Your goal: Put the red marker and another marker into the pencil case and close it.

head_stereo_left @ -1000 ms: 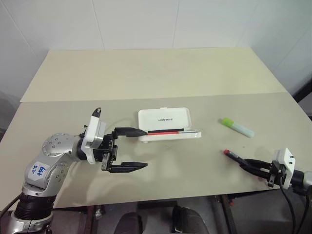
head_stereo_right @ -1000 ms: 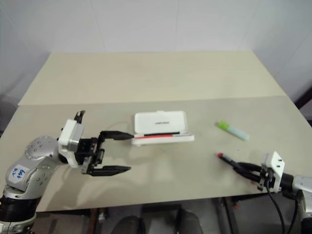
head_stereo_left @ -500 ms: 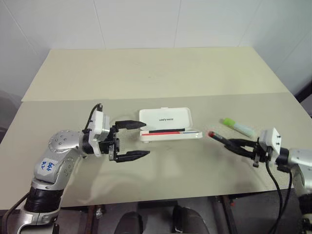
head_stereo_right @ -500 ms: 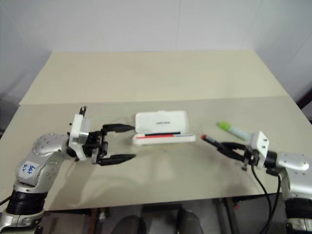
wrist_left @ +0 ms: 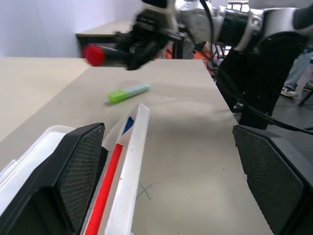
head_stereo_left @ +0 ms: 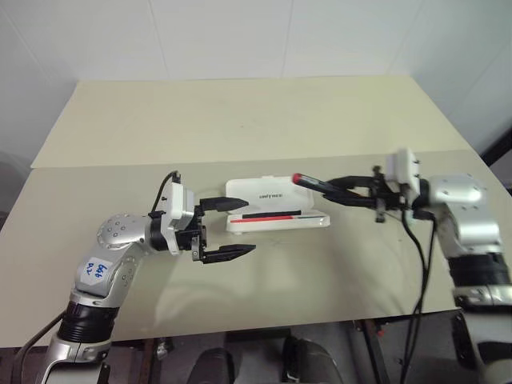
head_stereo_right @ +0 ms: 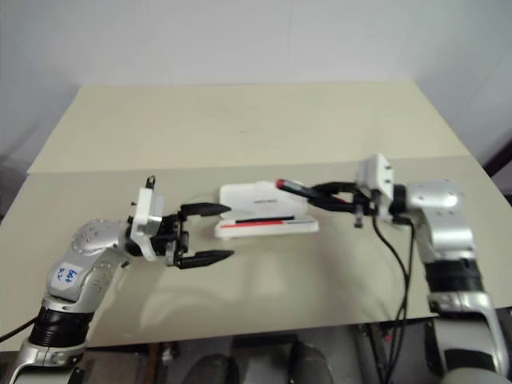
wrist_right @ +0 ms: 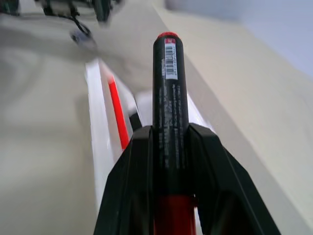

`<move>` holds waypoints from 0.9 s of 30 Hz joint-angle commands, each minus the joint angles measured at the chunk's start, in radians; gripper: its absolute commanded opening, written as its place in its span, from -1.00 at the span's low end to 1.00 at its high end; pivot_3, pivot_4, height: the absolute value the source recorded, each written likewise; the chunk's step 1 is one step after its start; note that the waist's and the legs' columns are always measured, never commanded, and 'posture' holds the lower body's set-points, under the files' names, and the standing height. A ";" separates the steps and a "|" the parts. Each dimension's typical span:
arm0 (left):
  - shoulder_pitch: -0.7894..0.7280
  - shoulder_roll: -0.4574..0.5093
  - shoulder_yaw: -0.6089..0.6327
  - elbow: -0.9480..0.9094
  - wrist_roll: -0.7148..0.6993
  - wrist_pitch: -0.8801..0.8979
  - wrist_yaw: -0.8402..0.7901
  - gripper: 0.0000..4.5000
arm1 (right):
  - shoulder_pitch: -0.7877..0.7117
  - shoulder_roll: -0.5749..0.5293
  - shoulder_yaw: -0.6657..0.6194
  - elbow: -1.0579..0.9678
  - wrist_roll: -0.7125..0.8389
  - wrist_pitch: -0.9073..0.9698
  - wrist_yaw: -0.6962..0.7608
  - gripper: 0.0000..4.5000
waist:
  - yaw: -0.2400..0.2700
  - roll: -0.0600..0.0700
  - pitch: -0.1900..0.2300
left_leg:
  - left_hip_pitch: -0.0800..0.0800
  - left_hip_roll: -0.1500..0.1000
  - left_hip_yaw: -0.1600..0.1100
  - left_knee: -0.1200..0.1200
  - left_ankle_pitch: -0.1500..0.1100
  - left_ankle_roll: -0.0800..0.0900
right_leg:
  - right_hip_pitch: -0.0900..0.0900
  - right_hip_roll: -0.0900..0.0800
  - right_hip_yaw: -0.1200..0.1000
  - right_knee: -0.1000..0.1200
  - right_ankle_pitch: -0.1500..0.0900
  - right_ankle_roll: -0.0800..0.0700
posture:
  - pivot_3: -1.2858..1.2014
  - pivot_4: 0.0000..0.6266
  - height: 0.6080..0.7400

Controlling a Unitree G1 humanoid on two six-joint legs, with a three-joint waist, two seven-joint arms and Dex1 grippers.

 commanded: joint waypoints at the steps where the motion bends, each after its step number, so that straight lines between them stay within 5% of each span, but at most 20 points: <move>1: 0.010 0.016 0.050 -0.035 0.003 -0.022 0.032 1.00 | -0.087 0.072 0.038 0.099 -0.026 -0.055 0.034 -0.71 | -0.002 0.000 0.000 | 0.000 0.000 0.000 0.000 0.000 0.000 | 0.000 0.000 0.000 0.000 0.000 0.000 | 0.03 -0.52 1.00; 13: 0.189 0.109 0.195 -0.118 -0.014 -0.004 0.088 1.00 | -0.222 0.257 0.119 0.465 -0.133 -0.263 0.159 -0.71 | -0.008 0.004 0.003 | -0.001 -0.001 -0.001 -0.007 0.000 0.000 | -0.003 0.000 -0.002 0.000 0.000 0.000 | 0.03 -0.52 1.00; 27: 0.266 0.103 0.199 -0.242 -0.009 0.036 0.180 1.00 | -0.028 0.236 0.185 0.244 -0.141 -0.177 0.163 -0.71 | -0.009 0.004 0.003 | 0.000 -0.001 0.000 -0.007 0.000 -0.001 | -0.003 0.000 0.000 0.000 0.000 0.000 | 0.03 -0.52 1.00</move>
